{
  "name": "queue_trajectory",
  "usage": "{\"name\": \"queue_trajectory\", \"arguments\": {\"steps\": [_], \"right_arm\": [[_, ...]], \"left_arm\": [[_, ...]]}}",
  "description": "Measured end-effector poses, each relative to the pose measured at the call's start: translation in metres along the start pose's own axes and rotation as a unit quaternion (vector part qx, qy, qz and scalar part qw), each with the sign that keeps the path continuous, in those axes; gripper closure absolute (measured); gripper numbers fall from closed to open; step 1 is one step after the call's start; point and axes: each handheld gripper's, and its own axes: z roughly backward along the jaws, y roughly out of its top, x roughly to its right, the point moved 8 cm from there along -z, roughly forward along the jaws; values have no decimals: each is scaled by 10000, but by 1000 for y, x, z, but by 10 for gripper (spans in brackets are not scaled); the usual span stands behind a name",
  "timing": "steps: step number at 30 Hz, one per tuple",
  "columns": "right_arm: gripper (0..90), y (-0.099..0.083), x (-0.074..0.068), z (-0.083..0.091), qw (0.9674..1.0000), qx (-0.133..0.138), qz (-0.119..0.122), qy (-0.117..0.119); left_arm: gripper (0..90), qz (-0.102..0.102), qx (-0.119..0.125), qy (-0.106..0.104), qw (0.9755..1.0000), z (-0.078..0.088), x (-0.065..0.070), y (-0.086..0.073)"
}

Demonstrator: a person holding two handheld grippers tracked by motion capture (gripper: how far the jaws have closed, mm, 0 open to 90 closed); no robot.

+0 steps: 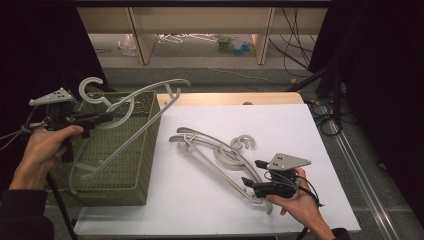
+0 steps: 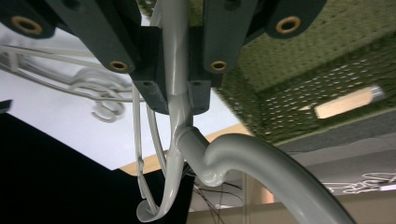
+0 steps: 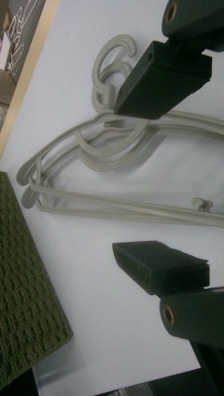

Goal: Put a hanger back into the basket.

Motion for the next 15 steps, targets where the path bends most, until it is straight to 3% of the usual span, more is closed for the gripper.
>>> {"name": "queue_trajectory", "arguments": {"steps": [9, 15], "right_arm": [[292, -1, 0, -1, 10000, -23, 9, 25], [292, -2, 0, -3, 10000, -28, 25, 20]], "left_arm": [[797, 9, -232, 448, 9987, 2, -42, -2], [796, -36, -258, 602, 9978, 5, -56, -5]]}}
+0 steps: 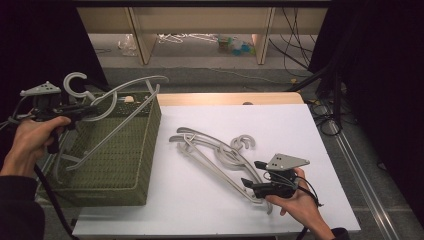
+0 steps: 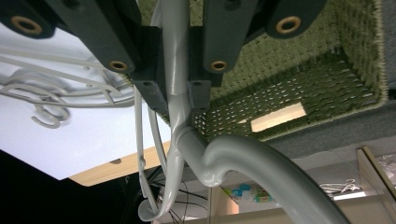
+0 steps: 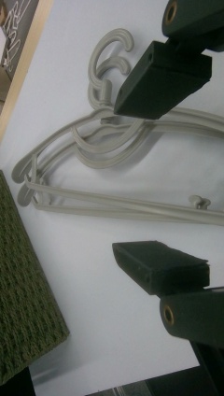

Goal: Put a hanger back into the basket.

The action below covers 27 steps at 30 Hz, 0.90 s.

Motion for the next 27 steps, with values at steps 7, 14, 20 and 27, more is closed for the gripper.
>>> {"name": "queue_trajectory", "arguments": {"steps": [7, 14, 20, 27], "right_arm": [[292, 0, -1, 0, 10000, -14, -19, 8], [292, -1, -1, -1, 10000, -59, -22, 32], [292, -2, -2, -1, 10000, -66, -24, 39], [292, -1, -1, -1, 10000, -63, -24, 37]], "left_arm": [[796, 72, -63, 169, 9998, 0, -19, -9], [796, 11, -249, 341, 9991, -2, -33, -24], [795, 41, -319, 411, 9986, -5, -42, -32], [795, 55, -493, 442, 9978, -8, -48, -45]]}}
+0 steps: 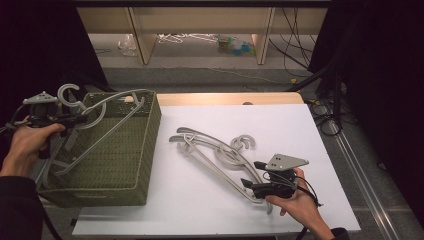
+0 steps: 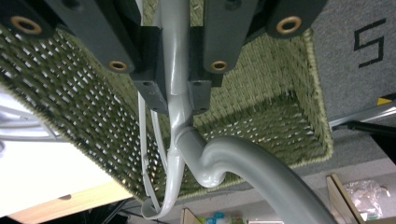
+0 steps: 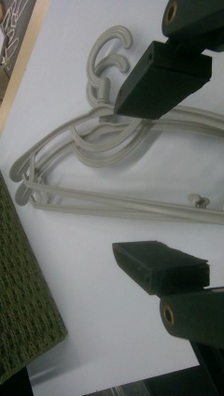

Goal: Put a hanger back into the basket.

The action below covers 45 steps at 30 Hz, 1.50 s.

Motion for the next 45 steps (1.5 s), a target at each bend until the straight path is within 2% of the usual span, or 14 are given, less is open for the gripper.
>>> {"name": "queue_trajectory", "arguments": {"steps": [8, 14, 17, 20, 23, 27, 28, 31, 33, 36, 39, 41, 43, 45], "right_arm": [[292, -1, 0, -1, 10000, -15, 1, 7], [292, -1, 0, -2, 10000, -39, -4, 1], [292, -2, 0, -2, 10000, -42, 5, 20], [292, -1, 0, -2, 10000, -41, 14, 23], [293, -2, 0, -2, 10000, -50, 16, 13], [292, -1, -1, -2, 10000, -42, 20, 28], [293, -2, 0, -2, 10000, -55, 17, 27], [292, -3, 1, -3, 10000, -84, 34, 1], [292, -2, 0, -2, 10000, -71, 6, 22], [293, -1, 0, -2, 10000, -39, 13, -6], [293, -2, 1, -2, 10000, -47, 1, -29], [293, -2, 1, -2, 10000, -52, -3, -16], [293, -2, 1, -2, 10000, -47, -2, -21], [292, -2, 2, -2, 10000, -53, 1, -32]], "left_arm": [[788, 95, -224, -28, 9997, -13, -3, -16], [790, 12, -566, -43, 9984, -30, 2, -28], [789, -236, -1024, 78, 9944, -36, -1, -39], [789, -203, -1132, 49, 9934, -43, 5, -43], [788, -92, -1273, 362, 9912, -49, 0, -51], [777, 134, -1195, 417, 9919, -51, -5, -57], [769, 210, -1220, 504, 9910, -51, -7, -60], [723, 223, -1271, 687, 9893, -49, -12, -63], [711, 340, -1205, 713, 9896, -47, -14, -63], [654, 349, -1225, 819, 9885, -42, -15, -63], [624, 203, -1105, 825, 9902, -34, -10, -57], [550, 201, -998, 828, 9914, -31, -7, -54], [509, 154, -760, 738, 9943, -17, 4, -44], [474, 257, -462, 648, 9965, -9, 14, -36]]}}
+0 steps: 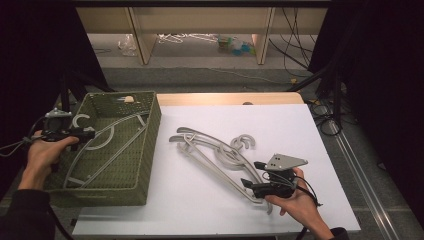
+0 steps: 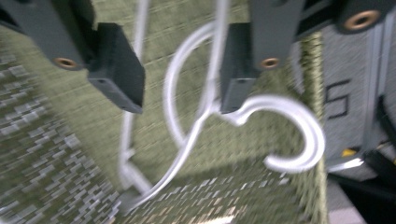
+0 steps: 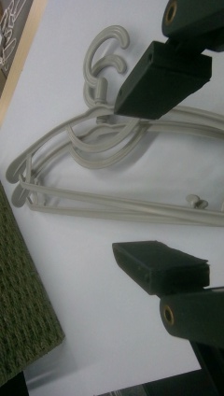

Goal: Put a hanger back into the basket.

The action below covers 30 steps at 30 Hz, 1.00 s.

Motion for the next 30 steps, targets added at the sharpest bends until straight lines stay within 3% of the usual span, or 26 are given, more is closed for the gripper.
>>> {"name": "queue_trajectory", "arguments": {"steps": [1, 2, 3, 9, 14, 15, 16, 17, 20, 22, 24, 26, 27, 28, 29, 30], "right_arm": [[292, 0, 0, 0, 10000, 5, -10, -3], [292, 0, 0, 0, 10000, 12, -14, -9], [292, 0, 1, 0, 10000, 18, -17, -16], [288, -1, 1, -1, 10000, 38, -37, -45], [288, -2, 2, -2, 10000, 35, -50, -35], [288, -2, 2, -2, 10000, 35, -50, -35], [288, -2, 2, -2, 10000, 35, -51, -34], [288, -2, 2, -2, 10000, 31, -59, -31], [287, -2, 2, -2, 10000, 21, -52, -27], [282, -2, 2, -4, 10000, 32, -55, -12], [283, -3, 2, -3, 10000, 13, -54, -6], [280, -4, 3, -4, 10000, 20, -64, -18], [277, -4, 3, -4, 10000, 14, -88, -20], [277, -4, 3, -4, 10000, 14, -88, -20], [276, -4, 3, -5, 9999, 43, -90, 31], [271, -4, 5, -4, 9999, 33, -119, -34]], "left_arm": [[482, 0, 0, 0, 10000, 0, 0, 0], [478, 149, 311, -243, 9991, 10, 12, 6], [472, 166, 387, -313, 9986, 16, 17, 7], [391, 15, 810, -173, 9966, 42, 37, 8], [350, 146, 1120, -604, 9918, 65, 63, 13], [341, 146, 1120, -604, 9918, 65, 63, 13], [341, 257, 1203, -881, 9885, 67, 75, 13], [332, 241, 1229, -1008, 9870, 68, 83, 12], [306, 6, 1259, -1248, 9842, 68, 116, 6], [286, 10, 1346, -1539, 9789, 66, 140, 2], [280, -131, 1306, -1727, 9762, 64, 163, -3], [270, -179, 1361, -1940, 9714, 62, 187, -6], [268, -228, 1401, -2120, 9669, 59, 208, -9], [263, -228, 1401, -2120, 9669, 59, 208, -9], [263, -363, 1362, -2216, 9649, 58, 217, -12], [254, -619, 1376, -2338, 9605, 53, 236, -16]]}}
